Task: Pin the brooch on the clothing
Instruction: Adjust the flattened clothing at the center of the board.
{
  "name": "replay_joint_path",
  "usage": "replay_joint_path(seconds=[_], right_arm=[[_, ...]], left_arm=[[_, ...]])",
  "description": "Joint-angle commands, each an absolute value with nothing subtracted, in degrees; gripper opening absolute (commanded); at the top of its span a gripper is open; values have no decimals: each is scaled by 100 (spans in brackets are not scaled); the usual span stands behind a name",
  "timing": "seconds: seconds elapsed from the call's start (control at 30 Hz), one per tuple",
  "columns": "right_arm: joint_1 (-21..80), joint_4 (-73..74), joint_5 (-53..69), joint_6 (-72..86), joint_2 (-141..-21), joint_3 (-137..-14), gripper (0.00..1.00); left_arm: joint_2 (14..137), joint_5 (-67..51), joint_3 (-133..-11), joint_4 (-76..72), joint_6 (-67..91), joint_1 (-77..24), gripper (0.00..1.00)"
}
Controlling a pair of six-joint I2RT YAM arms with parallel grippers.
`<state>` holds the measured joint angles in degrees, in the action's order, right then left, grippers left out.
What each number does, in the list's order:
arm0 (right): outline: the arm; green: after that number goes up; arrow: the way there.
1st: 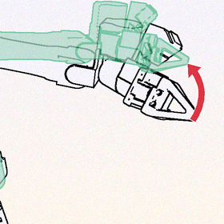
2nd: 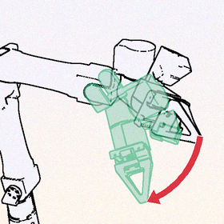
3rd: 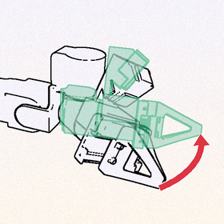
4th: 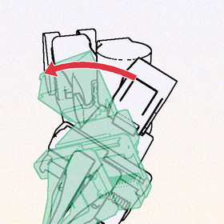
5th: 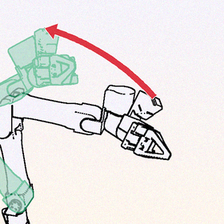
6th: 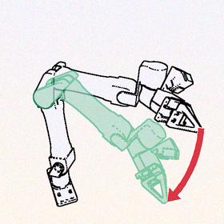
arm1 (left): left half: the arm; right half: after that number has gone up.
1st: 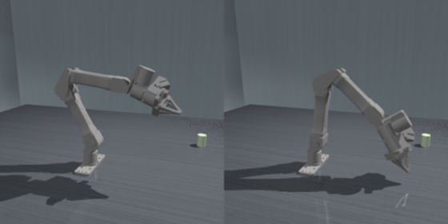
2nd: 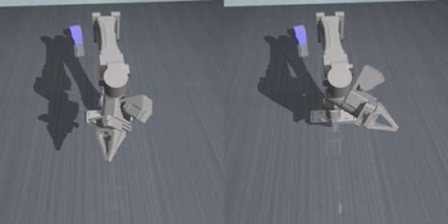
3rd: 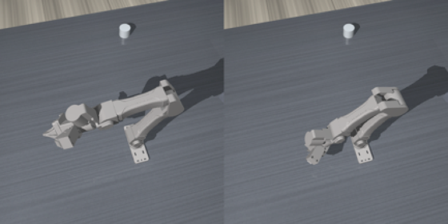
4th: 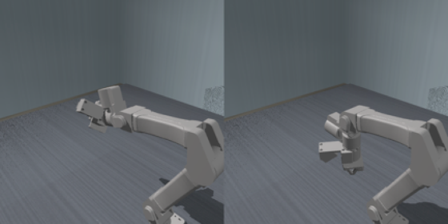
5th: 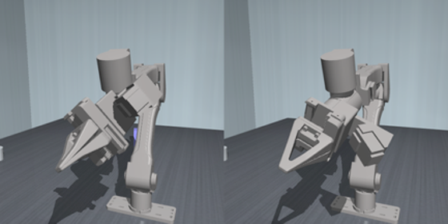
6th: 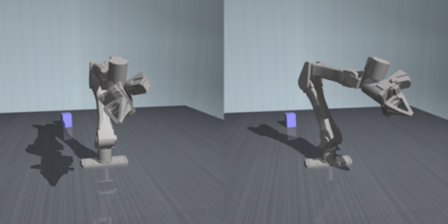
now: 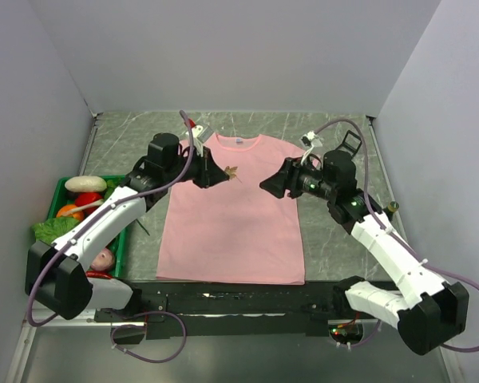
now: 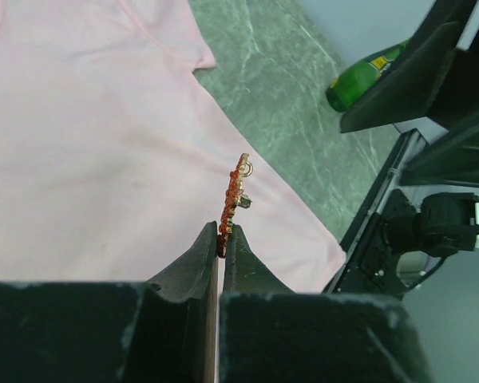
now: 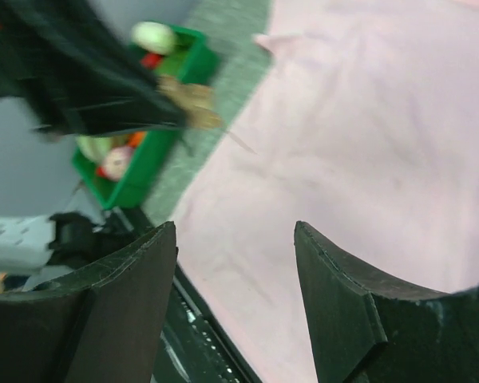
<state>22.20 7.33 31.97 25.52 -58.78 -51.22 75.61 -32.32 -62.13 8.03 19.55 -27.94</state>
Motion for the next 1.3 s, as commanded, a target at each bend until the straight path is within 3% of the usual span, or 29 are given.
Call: replay_joint_path(seconds=[0.0,0.2,0.67,0.93,1.27], right_arm=[[2329,1388,2040,2382,-6134,-5510,67],[2698,1880,750,2268,-6854,-6099,65],[2927,2636,-403,2153,-9508,-7855,58],[2909,3172,-808,2267,-10958,-8990,57],[2602,3164,-536,2514,-11523,-9237,56]], left_arm=[[7321,-2892,-6337,782,1793,-2795,1],[7216,-2497,-6354,888,1653,-2795,1],[7181,-2619,-6337,826,1705,-2786,1],[7076,-2338,-6354,923,1574,-2786,1],[7040,-2391,-6346,888,1608,-2786,1]])
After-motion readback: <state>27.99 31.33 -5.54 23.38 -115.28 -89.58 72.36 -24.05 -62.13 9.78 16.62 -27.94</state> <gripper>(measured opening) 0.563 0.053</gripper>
